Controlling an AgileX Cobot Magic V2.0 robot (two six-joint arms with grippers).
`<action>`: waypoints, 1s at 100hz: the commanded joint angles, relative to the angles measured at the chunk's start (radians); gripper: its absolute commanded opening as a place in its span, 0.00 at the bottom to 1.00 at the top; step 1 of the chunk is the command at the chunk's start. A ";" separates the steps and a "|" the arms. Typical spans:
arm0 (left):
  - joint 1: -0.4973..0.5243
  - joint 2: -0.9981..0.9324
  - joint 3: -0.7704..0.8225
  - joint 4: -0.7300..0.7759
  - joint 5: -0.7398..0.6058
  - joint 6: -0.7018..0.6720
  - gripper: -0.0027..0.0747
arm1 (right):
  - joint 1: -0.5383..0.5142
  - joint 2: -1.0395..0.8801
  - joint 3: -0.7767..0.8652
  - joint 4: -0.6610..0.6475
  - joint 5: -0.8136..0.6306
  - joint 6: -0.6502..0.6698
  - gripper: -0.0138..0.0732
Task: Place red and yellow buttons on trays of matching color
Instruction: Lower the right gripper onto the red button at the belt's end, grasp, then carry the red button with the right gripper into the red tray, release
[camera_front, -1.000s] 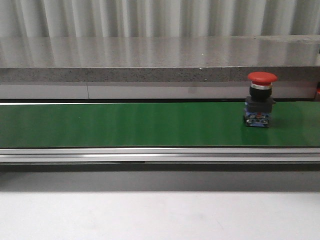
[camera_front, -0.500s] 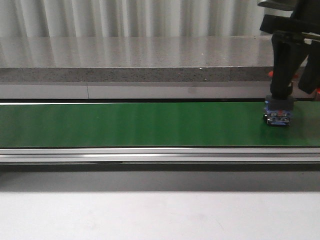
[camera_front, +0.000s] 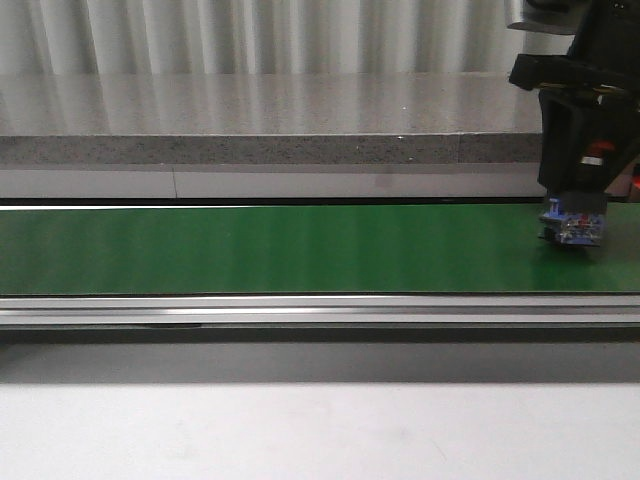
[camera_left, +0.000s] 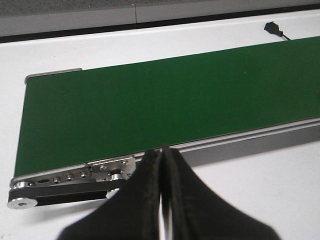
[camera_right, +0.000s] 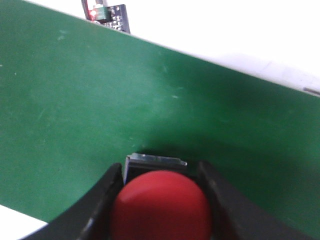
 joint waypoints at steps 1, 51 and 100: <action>-0.007 0.003 -0.027 -0.019 -0.071 0.002 0.01 | -0.025 -0.070 -0.028 0.012 -0.029 -0.001 0.17; -0.007 0.003 -0.027 -0.019 -0.073 0.002 0.01 | -0.414 -0.122 -0.109 -0.006 -0.097 0.071 0.17; -0.007 0.003 -0.027 -0.019 -0.073 0.002 0.01 | -0.670 -0.064 -0.108 -0.042 -0.194 0.164 0.16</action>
